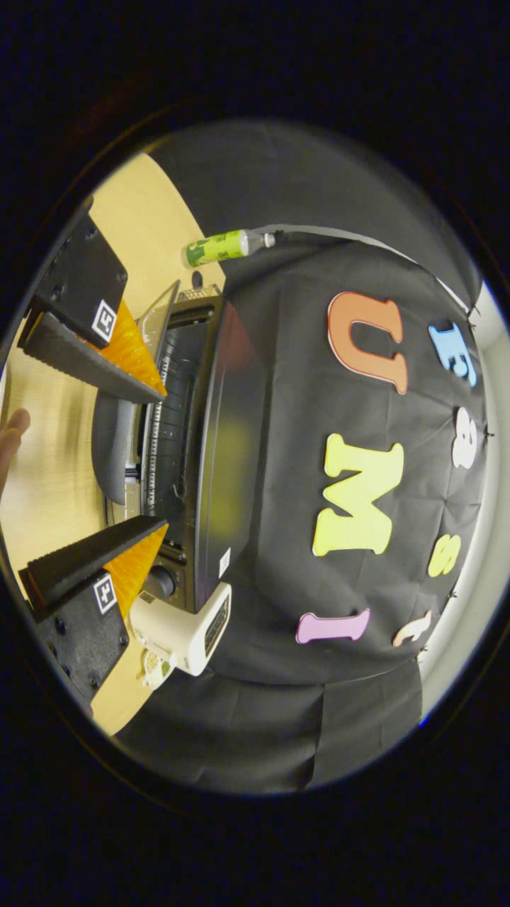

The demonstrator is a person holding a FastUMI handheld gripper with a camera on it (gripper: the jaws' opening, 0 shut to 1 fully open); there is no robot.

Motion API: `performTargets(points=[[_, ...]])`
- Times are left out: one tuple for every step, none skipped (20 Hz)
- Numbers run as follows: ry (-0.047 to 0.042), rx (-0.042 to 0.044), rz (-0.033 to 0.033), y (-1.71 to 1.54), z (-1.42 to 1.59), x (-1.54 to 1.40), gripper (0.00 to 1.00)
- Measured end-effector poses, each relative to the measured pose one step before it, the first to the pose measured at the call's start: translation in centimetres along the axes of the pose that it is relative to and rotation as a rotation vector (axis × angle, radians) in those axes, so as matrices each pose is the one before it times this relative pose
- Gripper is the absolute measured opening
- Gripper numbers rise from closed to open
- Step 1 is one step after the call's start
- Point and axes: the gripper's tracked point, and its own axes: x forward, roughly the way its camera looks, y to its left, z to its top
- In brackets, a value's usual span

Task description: Open the toaster oven, put the food inside, and close the toaster oven door.

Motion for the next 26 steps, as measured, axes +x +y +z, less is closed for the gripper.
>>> performTargets(points=[[0.0035, 0.00041, 0.00115, 0.026, -0.538, -0.408, 1.0], [0.00824, 0.00168, 0.00632, 0.084, -0.604, -0.467, 1.0], [0.00862, 0.00512, 0.00682, 0.118, -0.608, -0.441, 1.0], [0.01045, 0.00363, 0.00702, -0.028, -0.678, -0.441, 1.0], [0.01289, 0.00566, 0.00631, 0.028, -0.781, -0.384, 1.0], [0.01144, -0.0001, 0.00278, 0.048, -0.835, -0.328, 1.0], [0.01724, -0.01566, -0.00005, 0.134, -0.908, -0.444, 1.0], [0.02309, -0.0236, 0.0016, 0.097, -1.107, -0.391, 1.0], [0.03301, -0.00938, 0.00436, 0.079, -1.182, -0.309, 1.0], [0.03655, 0.00957, 0.00641, 0.032, -1.135, -0.092, 1.0], [0.03275, 0.01251, 0.00774, 0.01, -0.953, 0.01, 1.0], [0.02966, 0.00662, 0.00754, 0.122, -0.592, -0.001, 1.0], [0.02049, 0.00613, 0.00851, 0.042, -0.386, -0.005, 1.0], [0.00969, -0.00159, 0.01087, 0.101, -0.07, -0.016, 1.0], [0.00211, -0.00103, 0.00259, -0.035, -0.036, -0.151, 1.0], [-0.0048, -0.00212, 0.00013, -0.108, 0.223, -0.158, 1.0], [-0.00347, -0.00386, -0.00294, -0.145, 0.086, -0.375, 1.0], [0.00457, -0.00747, 0.00362, -0.05, -0.077, -0.594, 1.0], [0.00633, -0.00832, 0.01268, 0.186, -0.367, -0.921, 1.0], [-0.00183, -0.00421, 0.00806, 0.047, -0.031, -0.95, 1.0], [-0.01483, -0.00079, 0.00568, -0.135, 0.224, -0.993, 1.0], [-0.00871, -0.00302, -0.00354, -0.149, -0.032, -1.092, 1.0], [-0.00244, -0.0067, -0.00747, -0.29, -0.395, -1.1, 1.0], [-0.00436, -0.00356, -0.00831, -0.267, -0.459, -1.109, 1.0], [-0.00556, -0.00396, 0.0038, 0.018, -0.429, -1.112, 1.0], [-0.00595, -0.00314, 0.00094, 0.088, -0.602, -1.04, 1.0]])
